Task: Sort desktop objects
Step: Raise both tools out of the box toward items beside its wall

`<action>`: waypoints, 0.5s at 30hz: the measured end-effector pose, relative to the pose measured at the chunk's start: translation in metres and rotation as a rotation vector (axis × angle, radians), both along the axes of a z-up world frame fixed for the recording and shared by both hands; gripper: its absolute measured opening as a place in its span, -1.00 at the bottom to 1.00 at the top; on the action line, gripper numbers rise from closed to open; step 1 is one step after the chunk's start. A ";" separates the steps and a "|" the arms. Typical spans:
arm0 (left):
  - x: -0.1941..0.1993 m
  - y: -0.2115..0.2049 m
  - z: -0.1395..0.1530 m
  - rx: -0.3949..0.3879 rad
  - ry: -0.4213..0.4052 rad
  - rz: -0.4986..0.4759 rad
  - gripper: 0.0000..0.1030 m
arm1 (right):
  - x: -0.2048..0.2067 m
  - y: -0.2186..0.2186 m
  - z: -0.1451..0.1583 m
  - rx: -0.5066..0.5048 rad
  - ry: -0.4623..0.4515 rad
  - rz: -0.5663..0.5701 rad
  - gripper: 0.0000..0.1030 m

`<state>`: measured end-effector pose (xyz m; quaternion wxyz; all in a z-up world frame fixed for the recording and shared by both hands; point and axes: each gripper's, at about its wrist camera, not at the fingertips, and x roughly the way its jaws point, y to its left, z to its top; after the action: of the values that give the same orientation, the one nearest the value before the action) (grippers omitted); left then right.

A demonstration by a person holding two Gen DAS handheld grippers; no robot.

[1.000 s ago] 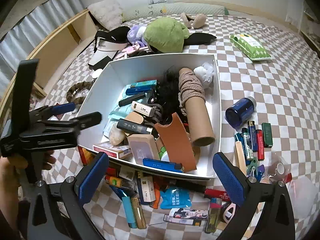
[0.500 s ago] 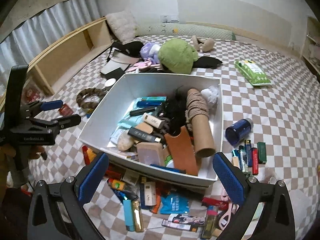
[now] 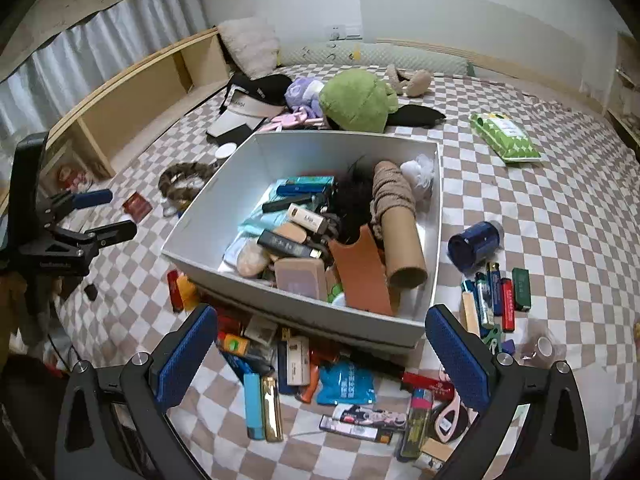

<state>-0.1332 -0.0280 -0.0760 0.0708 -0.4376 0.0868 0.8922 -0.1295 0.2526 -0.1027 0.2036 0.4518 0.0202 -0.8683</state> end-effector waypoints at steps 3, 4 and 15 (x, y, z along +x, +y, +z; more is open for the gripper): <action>0.007 0.001 -0.004 -0.021 -0.003 -0.027 0.99 | 0.005 0.000 -0.008 0.003 -0.038 0.015 1.00; 0.010 0.001 -0.006 -0.026 -0.006 -0.037 0.99 | 0.006 0.001 -0.010 -0.002 -0.050 0.018 1.00; 0.028 -0.010 -0.019 -0.026 -0.057 -0.094 0.99 | 0.023 0.001 -0.032 0.016 -0.122 0.031 1.00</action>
<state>-0.1054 -0.0384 -0.0955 0.1092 -0.4591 0.1169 0.8739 -0.1064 0.2540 -0.1346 0.2140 0.5052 0.0218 -0.8358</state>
